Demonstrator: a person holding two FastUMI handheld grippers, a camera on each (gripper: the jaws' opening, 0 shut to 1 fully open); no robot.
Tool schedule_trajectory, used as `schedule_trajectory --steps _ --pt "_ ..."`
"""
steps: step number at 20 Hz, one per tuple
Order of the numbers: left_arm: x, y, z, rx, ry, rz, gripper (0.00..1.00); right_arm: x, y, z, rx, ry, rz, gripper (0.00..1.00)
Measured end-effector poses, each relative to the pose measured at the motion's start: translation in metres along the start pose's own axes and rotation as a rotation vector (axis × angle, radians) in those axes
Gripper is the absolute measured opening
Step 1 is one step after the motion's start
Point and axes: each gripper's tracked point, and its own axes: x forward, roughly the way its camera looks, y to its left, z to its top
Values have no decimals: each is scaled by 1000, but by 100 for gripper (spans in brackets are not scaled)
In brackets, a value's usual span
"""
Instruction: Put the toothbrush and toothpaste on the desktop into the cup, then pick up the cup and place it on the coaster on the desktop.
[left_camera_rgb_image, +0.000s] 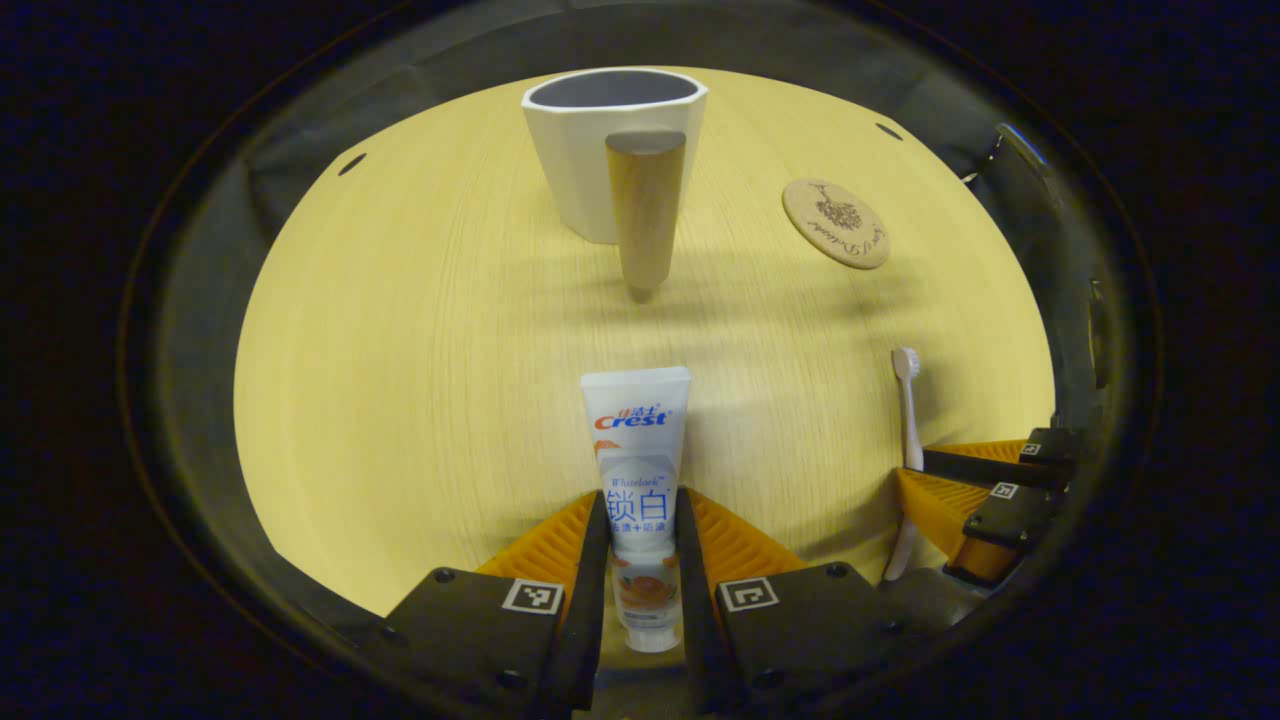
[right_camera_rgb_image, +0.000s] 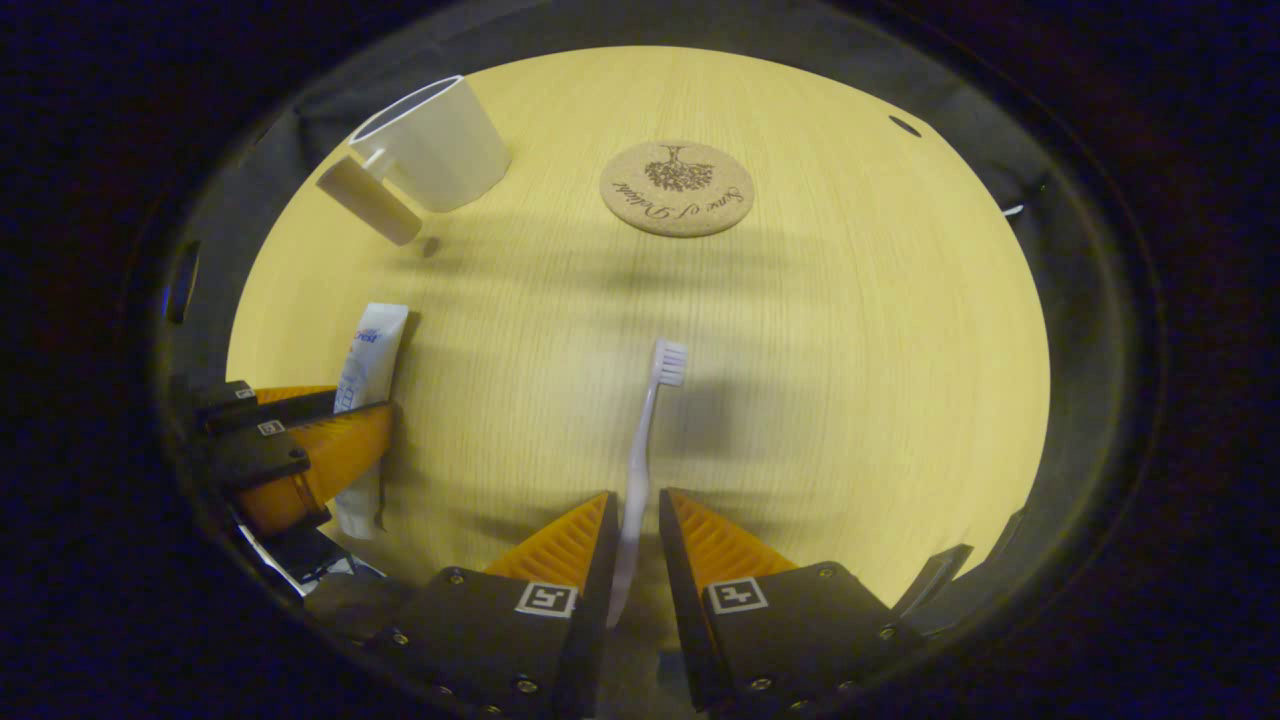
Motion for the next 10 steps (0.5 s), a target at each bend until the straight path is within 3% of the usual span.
schedule_trajectory --steps 1,4,5,9,10 --pt "1 1 -1 4 2 2 43 -3 3 -2 15 9 8 12" --pt "-2 2 -1 -12 -13 -1 43 3 0 -1 37 -4 32 13" --pt "-2 1 0 -10 -17 -1 35 3 -1 0 44 -7 42 12" --pt "-1 1 0 10 -42 -2 35 3 0 0 95 -27 95 9" --pt "0 0 3 8 -49 -8 29 3 -1 0 96 -36 102 9"
